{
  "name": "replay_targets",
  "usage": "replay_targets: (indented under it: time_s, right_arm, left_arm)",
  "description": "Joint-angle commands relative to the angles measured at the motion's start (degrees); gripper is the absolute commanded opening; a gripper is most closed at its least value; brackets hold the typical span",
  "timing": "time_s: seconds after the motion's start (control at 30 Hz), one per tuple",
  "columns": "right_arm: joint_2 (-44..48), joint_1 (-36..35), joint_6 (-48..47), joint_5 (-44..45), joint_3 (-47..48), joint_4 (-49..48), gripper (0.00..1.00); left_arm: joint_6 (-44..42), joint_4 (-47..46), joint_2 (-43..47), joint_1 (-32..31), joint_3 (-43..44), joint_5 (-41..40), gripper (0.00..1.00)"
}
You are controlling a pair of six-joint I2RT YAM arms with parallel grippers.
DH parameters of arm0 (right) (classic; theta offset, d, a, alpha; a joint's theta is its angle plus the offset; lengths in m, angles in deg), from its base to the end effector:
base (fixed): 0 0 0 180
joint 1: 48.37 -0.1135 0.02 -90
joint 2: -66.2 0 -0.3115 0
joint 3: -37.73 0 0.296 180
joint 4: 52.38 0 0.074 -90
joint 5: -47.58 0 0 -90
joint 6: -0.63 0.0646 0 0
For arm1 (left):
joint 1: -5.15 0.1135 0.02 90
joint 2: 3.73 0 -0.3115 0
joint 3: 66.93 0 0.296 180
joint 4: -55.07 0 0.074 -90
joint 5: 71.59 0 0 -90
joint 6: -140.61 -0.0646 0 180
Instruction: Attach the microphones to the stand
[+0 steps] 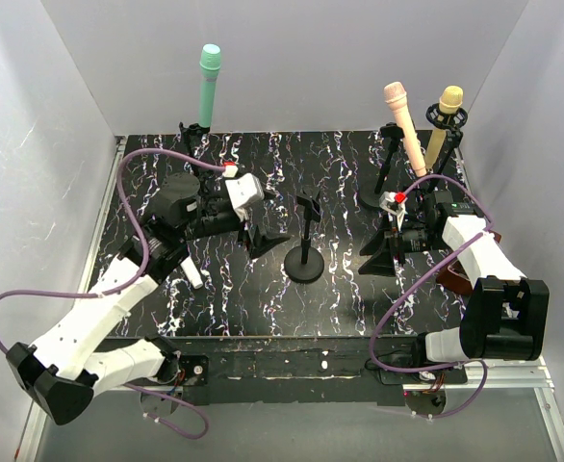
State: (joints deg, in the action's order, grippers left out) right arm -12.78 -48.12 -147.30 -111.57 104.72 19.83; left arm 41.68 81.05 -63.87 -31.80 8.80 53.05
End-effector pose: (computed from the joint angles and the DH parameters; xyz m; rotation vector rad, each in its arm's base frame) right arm 0.2601 0.0592 0.2613 -1.1131 1.8643 1.2535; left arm 0.1978 -0.1947 0.4403 1.0978 1.4304 -0.8801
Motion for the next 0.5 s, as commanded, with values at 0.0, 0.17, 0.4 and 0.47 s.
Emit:
replay_targets:
  time_s: [0.0, 0.17, 0.4, 0.47]
  right_arm:
    - [0.0, -0.1, -1.6, -0.9, 0.7, 1.1, 0.8]
    - [0.0, -0.2, -2.0, -0.8, 0.6, 1.5, 0.8]
    - [0.1, -0.2, -2.1, -0.5, 0.4, 1.4, 0.8]
    - [-0.1, -0.2, -2.2, -0.6, 0.4, 1.4, 0.8]
  left_arm:
    - [-16.9, 3.6, -1.1, 1.0, 0.0, 1.2, 0.98]
    - [-18.6, -1.8, -7.6, 4.0, 2.6, 8.3, 0.98]
    - [-10.2, -13.8, -16.1, 6.3, 4.5, 15.8, 0.93]
    - [-8.7, -16.4, -17.7, 6.4, 4.8, 17.5, 0.93]
